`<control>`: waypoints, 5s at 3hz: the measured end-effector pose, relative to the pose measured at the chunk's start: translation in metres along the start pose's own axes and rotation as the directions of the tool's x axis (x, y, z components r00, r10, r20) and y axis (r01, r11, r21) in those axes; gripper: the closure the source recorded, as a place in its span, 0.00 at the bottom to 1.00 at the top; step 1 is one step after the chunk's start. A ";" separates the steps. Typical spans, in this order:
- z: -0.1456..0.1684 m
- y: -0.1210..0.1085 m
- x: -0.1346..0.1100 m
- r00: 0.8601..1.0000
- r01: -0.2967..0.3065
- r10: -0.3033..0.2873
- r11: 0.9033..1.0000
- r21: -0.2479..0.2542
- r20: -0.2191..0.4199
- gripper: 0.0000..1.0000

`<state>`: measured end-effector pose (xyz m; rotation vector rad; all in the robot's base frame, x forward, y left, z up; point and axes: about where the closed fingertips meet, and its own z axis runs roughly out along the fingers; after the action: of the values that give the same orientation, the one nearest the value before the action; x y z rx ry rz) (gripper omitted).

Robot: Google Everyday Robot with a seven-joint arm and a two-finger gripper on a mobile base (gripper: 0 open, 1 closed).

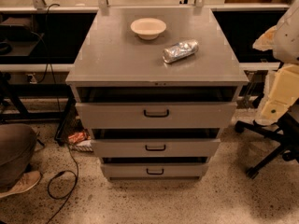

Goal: Open bottom drawer

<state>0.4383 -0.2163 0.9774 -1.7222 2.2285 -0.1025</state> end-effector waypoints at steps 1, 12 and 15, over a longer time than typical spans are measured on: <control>0.000 0.000 0.000 1.000 0.000 0.000 1.000 0.000 0.000 0.00; 0.509 0.169 0.031 0.953 -0.225 0.273 0.927 -0.300 0.129 0.00; 0.621 0.185 0.043 0.927 -0.281 0.344 0.902 -0.329 0.151 0.00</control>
Offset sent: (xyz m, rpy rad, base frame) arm -0.0324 -0.0040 -0.0749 0.0100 0.1069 -0.0623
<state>0.4402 -0.1216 0.3347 -1.4000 2.4202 0.4948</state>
